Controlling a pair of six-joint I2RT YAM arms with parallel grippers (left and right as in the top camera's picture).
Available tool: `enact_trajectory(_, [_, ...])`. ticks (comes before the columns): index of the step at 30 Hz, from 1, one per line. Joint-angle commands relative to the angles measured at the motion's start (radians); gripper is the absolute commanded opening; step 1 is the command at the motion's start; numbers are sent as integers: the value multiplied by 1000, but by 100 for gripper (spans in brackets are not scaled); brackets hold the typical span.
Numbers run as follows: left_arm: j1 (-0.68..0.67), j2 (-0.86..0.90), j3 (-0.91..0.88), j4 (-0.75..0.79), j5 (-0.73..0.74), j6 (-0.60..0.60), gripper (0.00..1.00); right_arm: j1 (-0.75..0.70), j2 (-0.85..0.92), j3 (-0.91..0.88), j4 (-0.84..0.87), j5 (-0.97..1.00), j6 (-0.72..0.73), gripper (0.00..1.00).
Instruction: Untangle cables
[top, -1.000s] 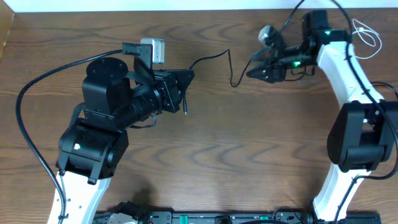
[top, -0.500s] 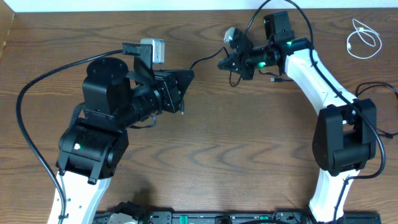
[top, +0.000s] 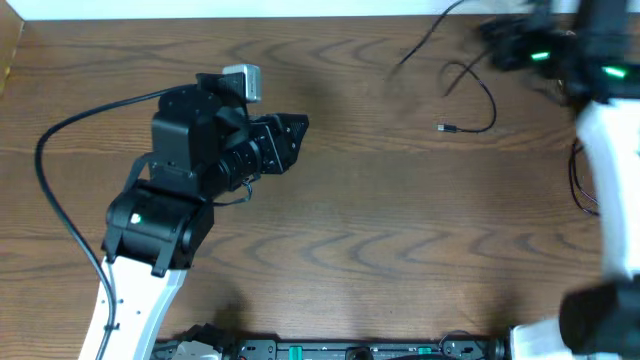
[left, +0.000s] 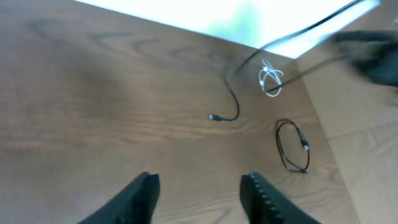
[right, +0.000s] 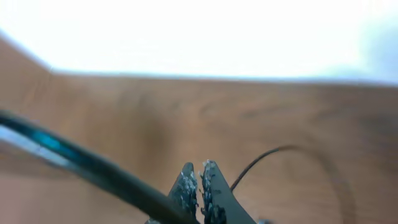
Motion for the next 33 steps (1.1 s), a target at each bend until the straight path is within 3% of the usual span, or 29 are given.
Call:
enact_trajectory(1, [5, 37, 6, -16, -18, 2, 49, -146, -156, 23, 54, 85, 230, 1])
enact_trajectory(11, [4, 111, 6, -19, -17, 2, 49, -598, -340, 23, 375, 87, 457, 1])
enact_trajectory(17, [5, 130, 6, -19, -18, 3, 49, -677, -270, 27, 464, 193, 518, 1])
enact_trajectory(26, [4, 130, 6, -12, -18, 2, 49, -681, -89, 53, 346, 478, 303, 1])
enact_trajectory(33, [5, 130, 6, -15, -18, 3, 49, -675, 164, 53, 380, 530, 192, 1])
